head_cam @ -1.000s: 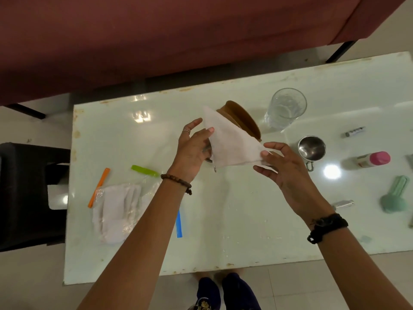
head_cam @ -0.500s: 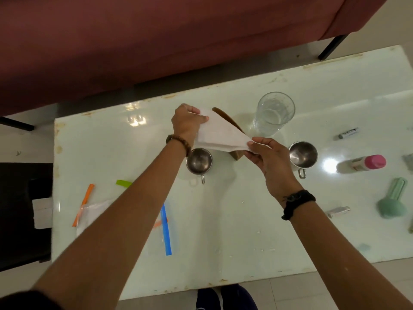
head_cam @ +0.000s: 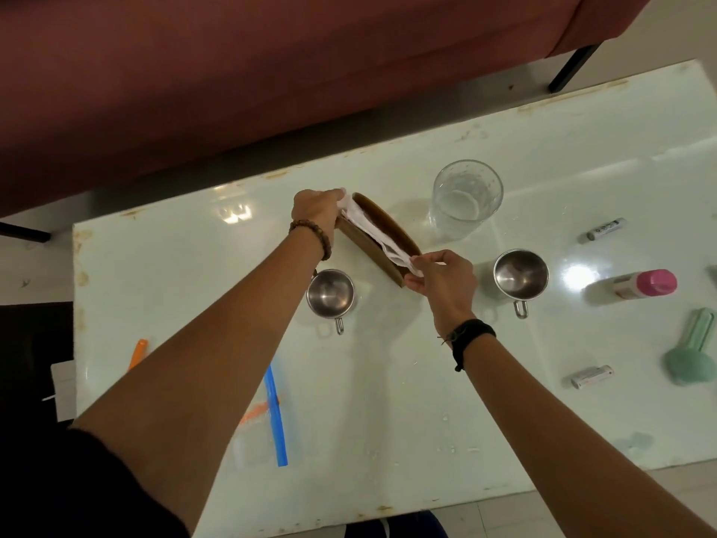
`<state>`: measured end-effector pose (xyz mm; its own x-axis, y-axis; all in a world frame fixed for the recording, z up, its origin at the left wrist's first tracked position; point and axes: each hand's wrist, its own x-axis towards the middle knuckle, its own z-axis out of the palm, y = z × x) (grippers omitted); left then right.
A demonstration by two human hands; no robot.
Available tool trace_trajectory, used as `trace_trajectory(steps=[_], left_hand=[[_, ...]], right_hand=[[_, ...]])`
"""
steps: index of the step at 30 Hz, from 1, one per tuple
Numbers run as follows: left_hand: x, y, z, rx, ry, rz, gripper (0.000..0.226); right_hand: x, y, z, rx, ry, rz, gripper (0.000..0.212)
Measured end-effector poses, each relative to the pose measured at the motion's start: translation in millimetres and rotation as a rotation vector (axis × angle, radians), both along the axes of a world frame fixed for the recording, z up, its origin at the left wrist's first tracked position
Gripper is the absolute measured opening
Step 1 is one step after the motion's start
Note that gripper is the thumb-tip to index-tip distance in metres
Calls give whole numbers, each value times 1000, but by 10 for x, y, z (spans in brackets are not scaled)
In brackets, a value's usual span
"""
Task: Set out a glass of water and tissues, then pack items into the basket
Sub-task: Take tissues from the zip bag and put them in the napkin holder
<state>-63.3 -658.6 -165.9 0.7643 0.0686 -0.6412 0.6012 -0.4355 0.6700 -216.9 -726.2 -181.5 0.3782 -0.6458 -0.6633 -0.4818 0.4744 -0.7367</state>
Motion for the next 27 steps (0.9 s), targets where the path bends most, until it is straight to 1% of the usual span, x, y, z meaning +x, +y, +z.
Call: trace_trajectory(steps=[1,4,6,8,9,11,13,15,17,20,24,27], left_hand=[[-42,5,-9,-22,-7,64,33],[-207,1,-5,-44,-33,228,30],[-350,-32,25,-35,-70,272,28],[-549,-76,87,-56,-121,267,26],[-660,-99,112,-73,-137,254,27],[-878,-134,135,-125,-126,242,35],[-1061,-164,147,-213,-75,243,47],[-1189,-192,142,-267,-19,220,53],[-1253,-182,112,-320,4,203,50],[-1273,-115,38,-413,-14,175,40],[-1257,-17,-43,-420,9,107,45],[-1212,19,-68,-380,6,77,51]], right_hand=[[-15,-2,-9,-68,36,58,8],[-82,-13,-17,-340,147,283,21],[-115,-24,-16,-527,187,384,19],[-122,-44,-13,-632,128,417,15],[-109,-60,-16,-649,78,427,17],[-71,-92,-24,-621,-26,465,26],[-30,-108,-39,-553,-108,535,34],[-13,-104,-55,-466,-173,598,37],[-18,-76,-74,-358,-239,616,39],[-61,-7,-113,-292,-284,595,40],[-119,124,-150,-192,-304,559,41],[-138,171,-160,-140,-308,558,42]])
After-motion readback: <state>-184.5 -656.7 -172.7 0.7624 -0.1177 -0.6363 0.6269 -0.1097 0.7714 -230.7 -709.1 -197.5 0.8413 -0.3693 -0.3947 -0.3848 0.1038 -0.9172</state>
